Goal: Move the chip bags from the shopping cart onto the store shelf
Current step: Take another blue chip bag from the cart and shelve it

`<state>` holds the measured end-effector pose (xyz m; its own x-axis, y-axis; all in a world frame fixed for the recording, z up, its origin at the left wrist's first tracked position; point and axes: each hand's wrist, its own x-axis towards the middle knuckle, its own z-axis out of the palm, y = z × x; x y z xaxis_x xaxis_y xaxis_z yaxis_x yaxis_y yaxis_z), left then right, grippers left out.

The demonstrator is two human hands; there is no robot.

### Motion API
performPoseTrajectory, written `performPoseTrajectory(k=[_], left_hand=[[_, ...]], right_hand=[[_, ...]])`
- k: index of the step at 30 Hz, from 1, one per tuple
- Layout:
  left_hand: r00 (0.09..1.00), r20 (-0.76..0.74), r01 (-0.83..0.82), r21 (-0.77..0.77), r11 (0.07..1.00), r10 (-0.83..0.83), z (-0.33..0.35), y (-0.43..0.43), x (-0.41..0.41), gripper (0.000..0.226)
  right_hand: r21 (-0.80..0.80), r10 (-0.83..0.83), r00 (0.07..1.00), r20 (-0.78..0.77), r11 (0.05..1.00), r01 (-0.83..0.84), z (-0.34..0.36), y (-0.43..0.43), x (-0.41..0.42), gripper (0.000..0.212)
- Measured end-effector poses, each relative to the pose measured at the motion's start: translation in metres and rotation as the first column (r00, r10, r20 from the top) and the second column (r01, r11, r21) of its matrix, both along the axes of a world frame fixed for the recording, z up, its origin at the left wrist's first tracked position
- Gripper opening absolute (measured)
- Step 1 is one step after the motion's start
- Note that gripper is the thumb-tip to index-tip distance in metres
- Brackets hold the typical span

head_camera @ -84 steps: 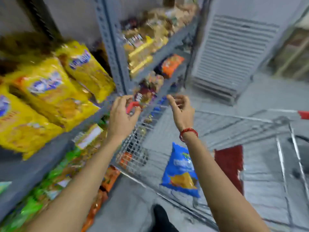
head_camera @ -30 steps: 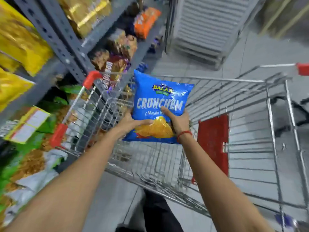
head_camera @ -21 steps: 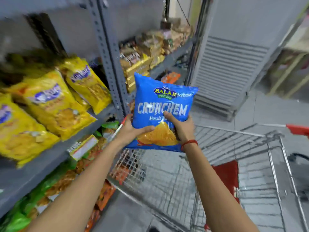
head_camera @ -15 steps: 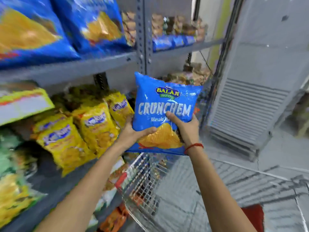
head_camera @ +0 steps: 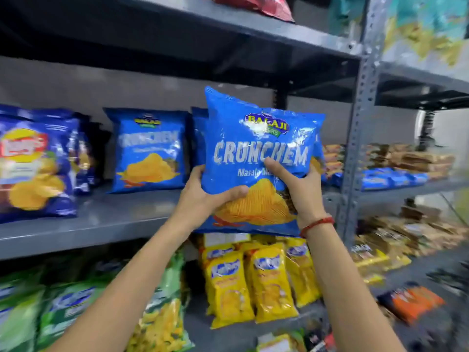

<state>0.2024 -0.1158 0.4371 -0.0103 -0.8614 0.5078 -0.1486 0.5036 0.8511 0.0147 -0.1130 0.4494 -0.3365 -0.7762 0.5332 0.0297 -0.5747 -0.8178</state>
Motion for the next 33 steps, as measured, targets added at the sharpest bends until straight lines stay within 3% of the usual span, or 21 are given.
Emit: performPoseTrajectory(k=[2, 5, 8, 13, 33], left_hand=[[0.998, -0.042, -0.044, -0.008, 0.999, 0.044, 0.011, 0.006, 0.028, 0.102], [0.988, -0.086, -0.128, -0.005, 0.992, 0.127, 0.022, 0.009, 0.067, 0.102], [0.972, -0.14, -0.189, 0.016, 0.982, 0.189, 0.026, 0.006, 0.102, 0.109], [0.945, -0.181, -0.268, 0.058, 0.962, 0.274, 0.023, -0.01, 0.139, 0.083], [0.932, -0.151, -0.289, 0.245, 0.926, 0.33, 0.015, -0.078, 0.165, 0.086]], right_hand=[[-0.019, 0.056, 0.998, -0.031, 0.998, -0.056, 0.012, -0.009, 0.029, 0.058], [-0.044, 0.121, 0.99, -0.075, 0.991, -0.125, 0.028, -0.022, 0.072, 0.066], [-0.054, 0.191, 0.971, -0.142, 0.978, -0.2, 0.038, -0.035, 0.11, 0.049], [-0.044, 0.209, 0.956, -0.208, 0.974, -0.223, 0.039, -0.063, 0.156, 0.043], [0.193, 0.148, 0.965, -0.217, 0.975, -0.106, 0.019, -0.125, 0.19, 0.072]])
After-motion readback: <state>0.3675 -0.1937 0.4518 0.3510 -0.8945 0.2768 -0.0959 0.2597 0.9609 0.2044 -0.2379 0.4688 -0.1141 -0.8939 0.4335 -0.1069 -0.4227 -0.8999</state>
